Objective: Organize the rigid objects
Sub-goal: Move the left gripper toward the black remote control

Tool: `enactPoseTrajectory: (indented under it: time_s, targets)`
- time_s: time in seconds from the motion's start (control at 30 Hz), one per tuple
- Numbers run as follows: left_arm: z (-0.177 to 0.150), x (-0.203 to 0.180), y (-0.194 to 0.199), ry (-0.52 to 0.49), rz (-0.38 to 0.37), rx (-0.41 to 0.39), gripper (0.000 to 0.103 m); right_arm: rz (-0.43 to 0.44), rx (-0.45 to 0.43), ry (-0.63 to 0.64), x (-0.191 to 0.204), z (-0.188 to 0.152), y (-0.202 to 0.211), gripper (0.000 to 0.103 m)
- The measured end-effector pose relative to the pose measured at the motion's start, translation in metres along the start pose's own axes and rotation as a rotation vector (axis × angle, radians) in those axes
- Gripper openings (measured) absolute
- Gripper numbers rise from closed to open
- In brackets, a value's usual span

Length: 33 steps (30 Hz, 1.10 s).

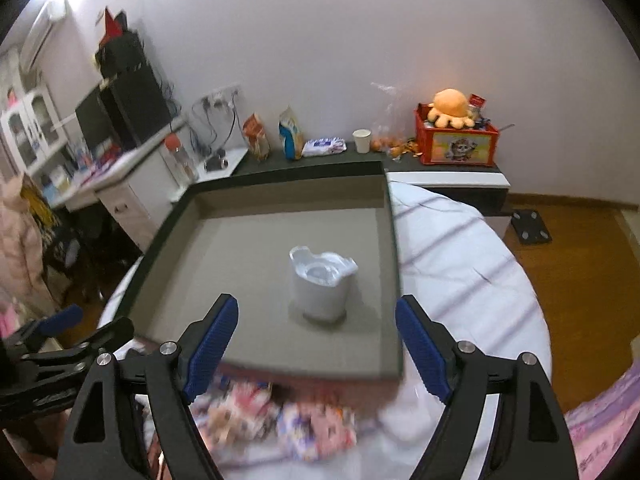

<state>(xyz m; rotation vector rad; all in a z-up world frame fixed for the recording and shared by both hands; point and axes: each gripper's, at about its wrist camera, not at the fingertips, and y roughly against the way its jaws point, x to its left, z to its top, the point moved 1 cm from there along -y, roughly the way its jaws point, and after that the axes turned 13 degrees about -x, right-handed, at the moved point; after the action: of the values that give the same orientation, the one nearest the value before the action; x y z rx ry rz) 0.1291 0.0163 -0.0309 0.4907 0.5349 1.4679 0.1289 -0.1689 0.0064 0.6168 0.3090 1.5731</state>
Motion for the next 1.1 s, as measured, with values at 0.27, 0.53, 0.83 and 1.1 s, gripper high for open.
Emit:
enactPoseTrajectory:
  time_s: [0.27, 0.53, 0.83, 1.1]
  targets:
    - [-0.043, 0.009, 0.039, -0.005, 0.008, 0.032, 0.103, 0.003, 0.023, -0.085, -0.007, -0.044, 0.053, 0.083]
    - [-0.079, 0.010, 0.068, -0.013, 0.023, 0.053, 0.103, 0.024, 0.059, -0.095, 0.000, -0.071, 0.071, 0.083]
    - [-0.094, 0.037, 0.067, 0.032, 0.073, 0.084, 0.103, 0.036, 0.056, -0.076, 0.011, -0.076, 0.079, 0.083]
    - [-0.104, 0.047, 0.053, 0.038, 0.082, 0.122, 0.103, 0.027, 0.087, -0.073, 0.015, -0.081, 0.071, 0.083]
